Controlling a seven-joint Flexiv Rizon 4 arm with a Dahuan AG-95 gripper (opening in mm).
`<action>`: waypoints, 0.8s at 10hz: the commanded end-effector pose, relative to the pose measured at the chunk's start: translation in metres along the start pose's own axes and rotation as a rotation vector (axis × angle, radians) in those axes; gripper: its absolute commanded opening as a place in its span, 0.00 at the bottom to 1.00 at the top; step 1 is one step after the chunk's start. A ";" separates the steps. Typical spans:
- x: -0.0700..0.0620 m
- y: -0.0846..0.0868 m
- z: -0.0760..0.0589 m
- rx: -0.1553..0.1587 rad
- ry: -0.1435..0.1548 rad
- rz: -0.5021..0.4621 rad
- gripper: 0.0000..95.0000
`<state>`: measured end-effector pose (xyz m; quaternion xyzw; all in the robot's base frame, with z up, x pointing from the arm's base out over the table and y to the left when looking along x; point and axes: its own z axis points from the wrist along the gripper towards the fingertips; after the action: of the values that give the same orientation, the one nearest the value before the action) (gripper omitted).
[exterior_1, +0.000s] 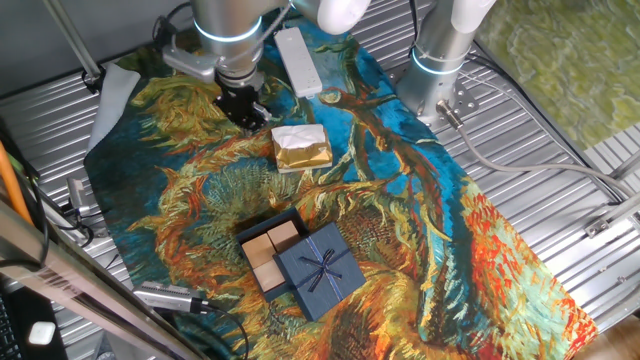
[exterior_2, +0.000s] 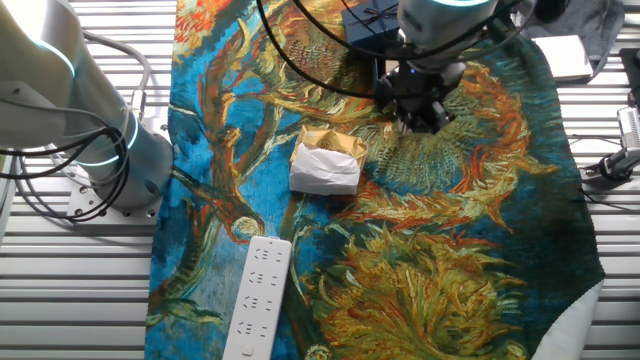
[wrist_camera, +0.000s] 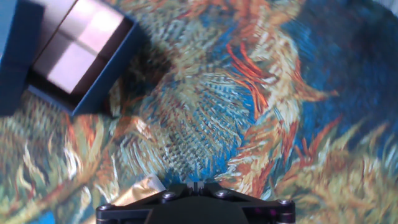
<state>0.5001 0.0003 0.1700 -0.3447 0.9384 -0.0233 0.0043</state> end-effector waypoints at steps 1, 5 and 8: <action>0.000 0.000 0.000 0.013 0.004 -0.034 0.00; 0.000 0.000 0.000 -0.013 -0.021 -0.186 0.00; 0.000 0.000 0.000 -0.022 -0.027 -0.312 0.00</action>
<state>0.5006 -0.0002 0.1697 -0.4656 0.8849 -0.0111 0.0101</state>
